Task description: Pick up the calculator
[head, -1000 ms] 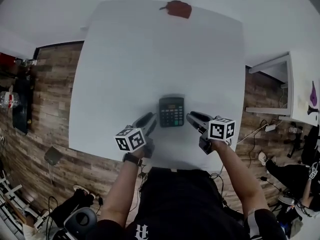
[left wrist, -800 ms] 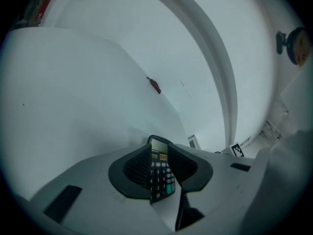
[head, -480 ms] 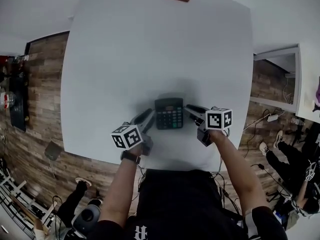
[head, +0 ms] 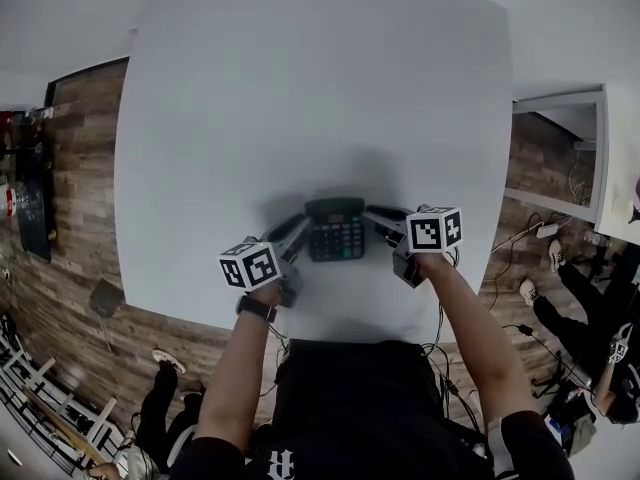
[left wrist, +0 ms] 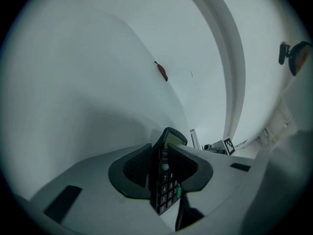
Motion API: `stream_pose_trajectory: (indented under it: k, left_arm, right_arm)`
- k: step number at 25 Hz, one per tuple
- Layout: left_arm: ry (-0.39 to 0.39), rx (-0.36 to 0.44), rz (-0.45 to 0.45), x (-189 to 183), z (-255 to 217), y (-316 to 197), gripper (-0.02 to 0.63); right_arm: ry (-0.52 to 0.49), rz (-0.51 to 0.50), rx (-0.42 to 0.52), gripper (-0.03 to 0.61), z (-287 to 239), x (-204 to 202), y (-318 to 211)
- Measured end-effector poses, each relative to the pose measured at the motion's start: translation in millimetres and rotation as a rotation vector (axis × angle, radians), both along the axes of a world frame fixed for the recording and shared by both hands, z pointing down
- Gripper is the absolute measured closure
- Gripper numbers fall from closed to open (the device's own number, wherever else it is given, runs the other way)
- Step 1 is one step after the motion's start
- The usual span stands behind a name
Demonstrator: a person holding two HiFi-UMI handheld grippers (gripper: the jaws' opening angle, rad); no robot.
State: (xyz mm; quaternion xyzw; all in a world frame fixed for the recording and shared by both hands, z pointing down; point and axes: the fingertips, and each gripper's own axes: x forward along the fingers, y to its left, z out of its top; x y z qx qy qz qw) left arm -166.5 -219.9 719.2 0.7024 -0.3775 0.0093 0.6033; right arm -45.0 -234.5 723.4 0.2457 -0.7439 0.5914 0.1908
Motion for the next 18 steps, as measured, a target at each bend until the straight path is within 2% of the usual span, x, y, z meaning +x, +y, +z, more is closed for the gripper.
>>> stream_pose_trajectory:
  k: [7,18]
  left_arm:
    - [0.053,-0.028,0.044,6.2,0.5,3.2,0.511]
    - [-0.033,-0.005,0.049,4.5,0.1,-3.9,0.554]
  right_arm:
    - [-0.056,-0.037,-0.009,0.476,-2.1,-6.5,5.8]
    - [-0.051,-0.046,-0.004,0.494,-1.3,-9.8,-1.9]
